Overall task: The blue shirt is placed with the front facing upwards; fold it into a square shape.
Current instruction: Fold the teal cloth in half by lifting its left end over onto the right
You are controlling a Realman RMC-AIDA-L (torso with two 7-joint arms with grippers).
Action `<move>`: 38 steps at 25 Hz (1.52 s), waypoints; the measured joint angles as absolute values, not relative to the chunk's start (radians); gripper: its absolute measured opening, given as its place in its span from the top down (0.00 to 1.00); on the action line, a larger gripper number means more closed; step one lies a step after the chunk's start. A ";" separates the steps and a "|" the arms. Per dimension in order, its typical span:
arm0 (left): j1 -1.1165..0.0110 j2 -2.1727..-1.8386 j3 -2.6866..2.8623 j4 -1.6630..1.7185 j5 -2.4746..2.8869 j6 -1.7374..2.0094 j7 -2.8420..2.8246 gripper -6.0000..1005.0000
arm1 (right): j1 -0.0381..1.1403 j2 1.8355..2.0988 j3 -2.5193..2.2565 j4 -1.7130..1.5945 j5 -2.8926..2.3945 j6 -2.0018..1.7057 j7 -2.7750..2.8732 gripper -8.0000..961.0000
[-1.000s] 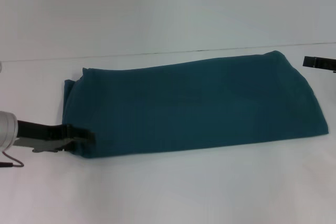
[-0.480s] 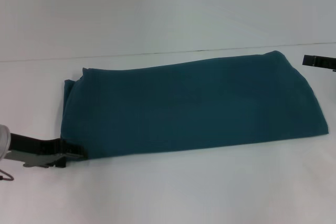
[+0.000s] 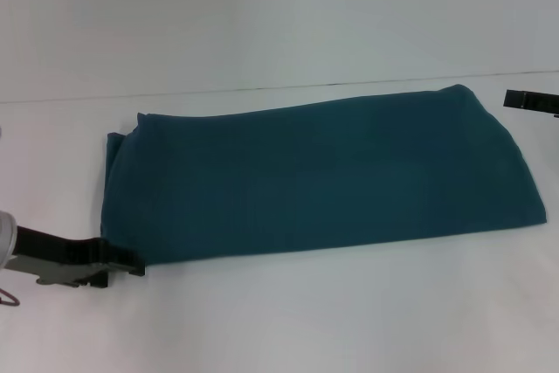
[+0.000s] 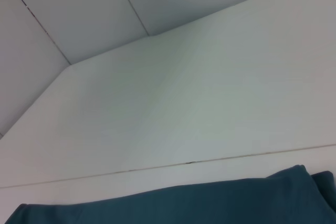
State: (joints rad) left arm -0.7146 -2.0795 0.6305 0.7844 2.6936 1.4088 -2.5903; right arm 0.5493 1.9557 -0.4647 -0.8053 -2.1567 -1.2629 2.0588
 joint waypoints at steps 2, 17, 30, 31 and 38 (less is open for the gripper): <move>-0.715 -2.079 0.631 0.784 2.696 1.413 -2.590 0.33 | 0.549 1.956 -0.464 -0.805 -2.157 -1.264 2.059 0.24; -0.735 -2.079 0.663 0.775 2.714 1.358 -2.610 0.33 | 0.552 1.955 -0.460 -0.805 -2.157 -1.266 2.063 0.24; -0.766 -2.087 0.676 0.775 2.699 1.327 -2.613 0.33 | 0.552 1.955 -0.459 -0.815 -2.157 -1.263 2.065 0.24; -0.768 -2.089 0.677 0.774 2.694 1.324 -2.611 0.33 | 0.552 1.955 -0.458 -0.817 -2.157 -1.263 2.065 0.24; -0.778 -2.103 0.678 0.781 2.670 1.317 -2.600 0.33 | 0.552 1.956 -0.459 -0.818 -2.157 -1.266 2.063 0.24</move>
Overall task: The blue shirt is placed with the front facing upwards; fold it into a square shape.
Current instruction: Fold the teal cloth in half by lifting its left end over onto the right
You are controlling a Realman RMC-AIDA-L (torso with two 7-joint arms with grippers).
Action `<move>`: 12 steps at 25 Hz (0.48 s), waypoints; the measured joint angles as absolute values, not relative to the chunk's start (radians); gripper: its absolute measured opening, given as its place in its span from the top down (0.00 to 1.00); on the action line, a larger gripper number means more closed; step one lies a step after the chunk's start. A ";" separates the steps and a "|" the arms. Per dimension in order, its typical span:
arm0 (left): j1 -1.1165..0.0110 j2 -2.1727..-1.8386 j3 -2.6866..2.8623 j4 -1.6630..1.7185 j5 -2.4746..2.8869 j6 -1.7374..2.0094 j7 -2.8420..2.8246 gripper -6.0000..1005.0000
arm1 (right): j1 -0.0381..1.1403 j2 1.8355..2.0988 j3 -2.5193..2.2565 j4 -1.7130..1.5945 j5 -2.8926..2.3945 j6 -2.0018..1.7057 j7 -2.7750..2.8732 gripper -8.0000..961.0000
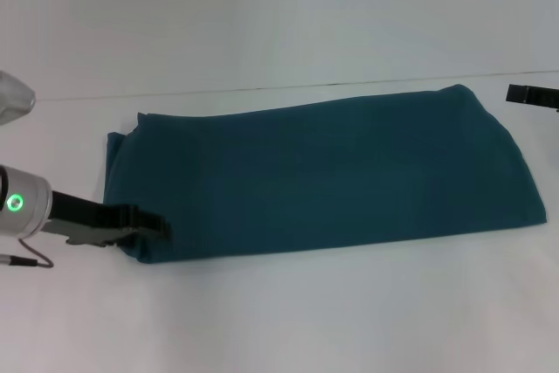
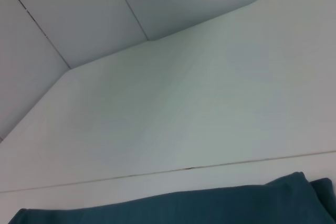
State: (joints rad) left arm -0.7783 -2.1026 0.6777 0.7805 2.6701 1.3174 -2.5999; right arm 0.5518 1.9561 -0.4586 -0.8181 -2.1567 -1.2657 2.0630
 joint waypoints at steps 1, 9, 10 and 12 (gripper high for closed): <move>-0.778 -2.103 0.678 0.781 2.663 1.315 -2.597 0.33 | 0.552 1.957 -0.459 -0.818 -2.157 -1.266 2.062 0.24; -0.760 -2.098 0.680 0.782 2.652 1.308 -2.587 0.33 | 0.552 1.959 -0.459 -0.819 -2.157 -1.262 2.059 0.24; -0.756 -2.096 0.680 0.782 2.652 1.308 -2.587 0.33 | 0.552 1.960 -0.459 -0.819 -2.157 -1.263 2.059 0.24; -0.749 -2.095 0.680 0.782 2.654 1.309 -2.587 0.33 | 0.552 1.960 -0.459 -0.819 -2.157 -1.262 2.059 0.24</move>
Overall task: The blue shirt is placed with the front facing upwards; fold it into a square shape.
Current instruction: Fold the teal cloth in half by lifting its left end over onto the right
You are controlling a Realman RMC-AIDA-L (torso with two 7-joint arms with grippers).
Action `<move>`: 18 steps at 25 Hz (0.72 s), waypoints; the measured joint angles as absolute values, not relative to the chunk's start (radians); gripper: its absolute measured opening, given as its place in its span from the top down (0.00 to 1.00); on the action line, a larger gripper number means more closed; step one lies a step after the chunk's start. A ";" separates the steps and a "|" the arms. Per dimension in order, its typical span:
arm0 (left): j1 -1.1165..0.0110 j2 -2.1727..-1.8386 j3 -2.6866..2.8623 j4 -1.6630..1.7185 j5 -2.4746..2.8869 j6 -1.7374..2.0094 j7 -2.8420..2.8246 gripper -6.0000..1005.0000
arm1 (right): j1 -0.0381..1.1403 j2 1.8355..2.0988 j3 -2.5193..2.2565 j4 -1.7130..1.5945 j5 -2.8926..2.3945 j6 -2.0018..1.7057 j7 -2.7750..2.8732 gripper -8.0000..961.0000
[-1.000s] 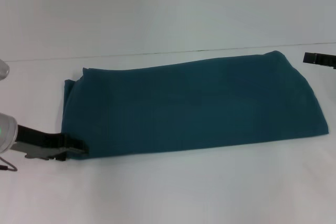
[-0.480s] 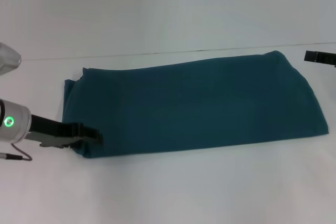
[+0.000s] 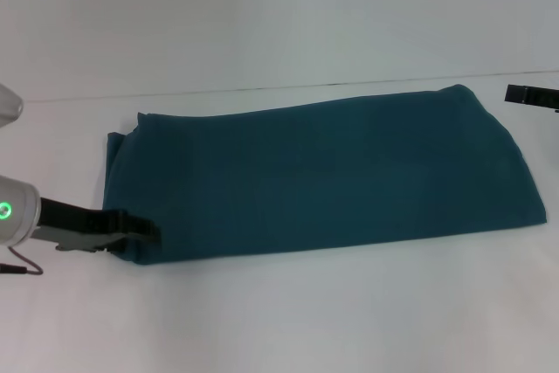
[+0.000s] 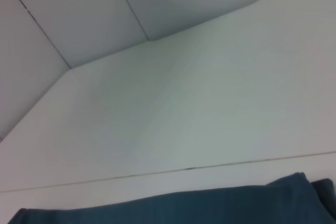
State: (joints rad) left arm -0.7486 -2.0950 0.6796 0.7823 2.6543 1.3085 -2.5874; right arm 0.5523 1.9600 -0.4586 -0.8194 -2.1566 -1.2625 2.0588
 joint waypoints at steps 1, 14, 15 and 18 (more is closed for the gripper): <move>-0.747 -2.094 0.679 0.782 2.656 1.310 -2.587 0.33 | 0.552 1.960 -0.459 -0.820 -2.157 -1.262 2.059 0.24; -0.737 -2.086 0.681 0.803 2.689 1.355 -2.591 0.33 | 0.553 1.957 -0.459 -0.821 -2.157 -1.263 2.063 0.24; -0.737 -2.086 0.681 0.804 2.690 1.355 -2.591 0.33 | 0.553 1.957 -0.459 -0.821 -2.157 -1.263 2.063 0.24; -0.738 -2.086 0.681 0.808 2.698 1.356 -2.592 0.33 | 0.553 1.957 -0.459 -0.821 -2.157 -1.263 2.063 0.24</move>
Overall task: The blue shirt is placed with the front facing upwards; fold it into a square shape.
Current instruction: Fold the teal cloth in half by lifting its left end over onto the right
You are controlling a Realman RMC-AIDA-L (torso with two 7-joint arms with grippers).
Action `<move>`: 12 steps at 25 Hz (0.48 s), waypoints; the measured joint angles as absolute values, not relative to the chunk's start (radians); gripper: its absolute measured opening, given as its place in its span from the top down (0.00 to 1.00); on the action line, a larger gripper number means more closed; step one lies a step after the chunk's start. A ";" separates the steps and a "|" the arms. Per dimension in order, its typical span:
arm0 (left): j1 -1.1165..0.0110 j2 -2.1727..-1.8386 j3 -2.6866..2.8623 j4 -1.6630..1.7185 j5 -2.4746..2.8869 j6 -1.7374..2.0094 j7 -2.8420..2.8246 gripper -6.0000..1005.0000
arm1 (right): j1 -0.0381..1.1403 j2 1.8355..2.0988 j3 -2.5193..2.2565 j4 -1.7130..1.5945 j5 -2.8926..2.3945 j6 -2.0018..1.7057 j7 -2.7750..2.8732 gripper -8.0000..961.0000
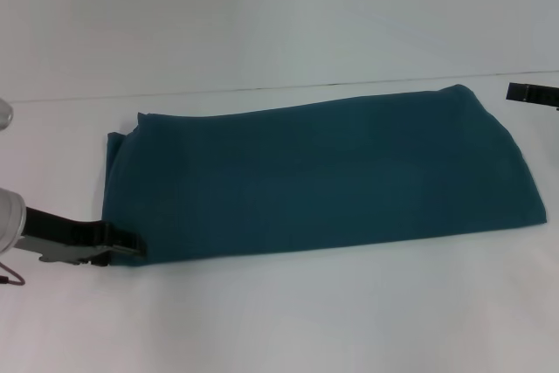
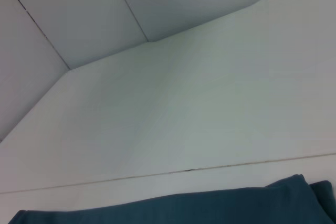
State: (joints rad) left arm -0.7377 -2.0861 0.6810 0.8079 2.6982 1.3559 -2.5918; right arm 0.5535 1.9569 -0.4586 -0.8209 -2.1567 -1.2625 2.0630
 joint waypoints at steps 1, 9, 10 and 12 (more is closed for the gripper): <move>-0.738 -2.086 0.681 0.808 2.700 1.357 -2.592 0.33 | 0.554 1.957 -0.459 -0.821 -2.157 -1.263 2.063 0.24; -0.741 -2.085 0.681 0.837 2.721 1.418 -2.596 0.33 | 0.554 1.955 -0.459 -0.821 -2.157 -1.263 2.066 0.24; -0.740 -2.085 0.683 0.843 2.721 1.431 -2.596 0.33 | 0.554 1.955 -0.459 -0.821 -2.157 -1.263 2.066 0.24; -0.738 -2.085 0.688 0.848 2.721 1.443 -2.596 0.33 | 0.554 1.955 -0.459 -0.821 -2.157 -1.263 2.066 0.24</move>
State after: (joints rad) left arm -0.7382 -2.0847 0.6878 0.8480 2.7212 1.4431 -2.5960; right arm 0.5538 1.9554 -0.4586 -0.8207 -2.1567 -1.2625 2.0658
